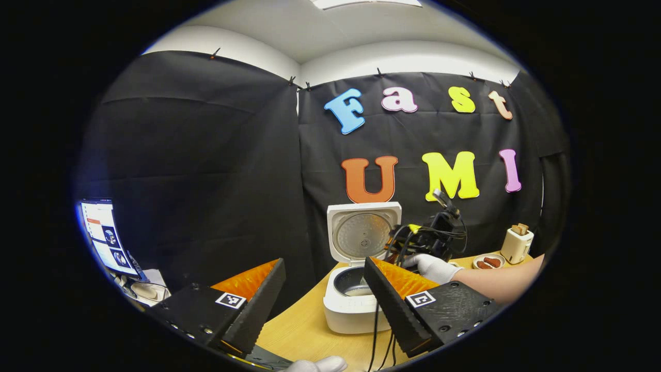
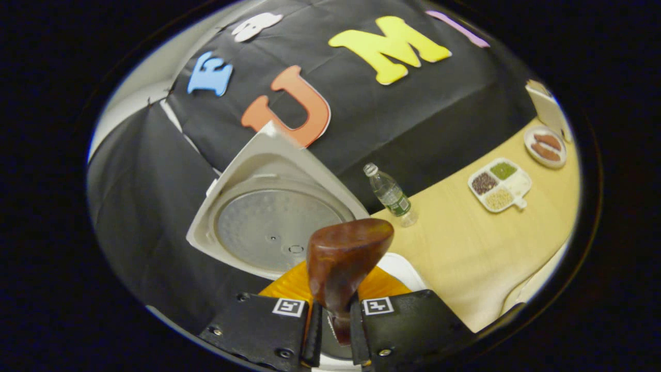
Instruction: Close the left gripper, press the button to open the rice cooker; take a wooden spoon from the chopstick holder with the right hand, scoop a spoonful of rice and pour it into the rice cooker, then put the wooden spoon back into the chopstick holder.
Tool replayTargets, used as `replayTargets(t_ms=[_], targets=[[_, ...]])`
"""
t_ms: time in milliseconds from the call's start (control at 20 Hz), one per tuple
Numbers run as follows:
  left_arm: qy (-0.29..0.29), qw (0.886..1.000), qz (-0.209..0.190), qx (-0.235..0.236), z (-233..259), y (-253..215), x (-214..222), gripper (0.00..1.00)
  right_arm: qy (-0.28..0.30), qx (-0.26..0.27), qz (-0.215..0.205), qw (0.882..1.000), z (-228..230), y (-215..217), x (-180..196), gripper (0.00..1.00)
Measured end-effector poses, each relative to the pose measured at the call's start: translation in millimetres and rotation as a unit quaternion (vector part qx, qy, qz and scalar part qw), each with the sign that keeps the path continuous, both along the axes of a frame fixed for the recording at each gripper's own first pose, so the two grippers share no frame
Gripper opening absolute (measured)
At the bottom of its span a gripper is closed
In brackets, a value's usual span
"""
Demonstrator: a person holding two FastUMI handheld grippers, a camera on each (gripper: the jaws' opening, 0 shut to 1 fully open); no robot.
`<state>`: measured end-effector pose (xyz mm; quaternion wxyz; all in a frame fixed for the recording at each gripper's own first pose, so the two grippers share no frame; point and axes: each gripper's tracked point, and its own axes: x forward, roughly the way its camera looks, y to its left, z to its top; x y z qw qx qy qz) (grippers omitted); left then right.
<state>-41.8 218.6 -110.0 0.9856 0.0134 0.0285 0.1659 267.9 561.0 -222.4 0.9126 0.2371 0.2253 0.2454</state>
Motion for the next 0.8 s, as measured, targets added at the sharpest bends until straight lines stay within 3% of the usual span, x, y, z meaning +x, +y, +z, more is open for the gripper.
replayTargets(t_ms=[150,300,450,600,700,800], targets=[[0.0,1.0,0.002,0.001,-2,1,-1,0.97,-0.074,-0.082,0.03,0.993,11,18,-14,0.28],[0.0,1.0,0.005,-0.001,-2,3,-2,0.97,-0.151,-0.167,0.05,0.973,17,28,-20,0.28],[-0.002,1.0,0.005,-0.001,-2,1,-4,0.97,-0.242,-0.262,0.074,0.931,29,46,-37,0.28],[-0.007,1.0,0.002,0.0,2,-1,-3,0.97,-0.323,-0.343,0.107,0.875,34,70,-59,0.28],[-0.008,1.0,0.002,0.001,4,-1,-4,0.97,-0.348,-0.364,0.124,0.855,29,74,-67,0.28],[-0.008,1.0,0.003,0.001,3,0,-4,0.97,-0.364,-0.376,0.131,0.842,27,78,-69,0.28]])
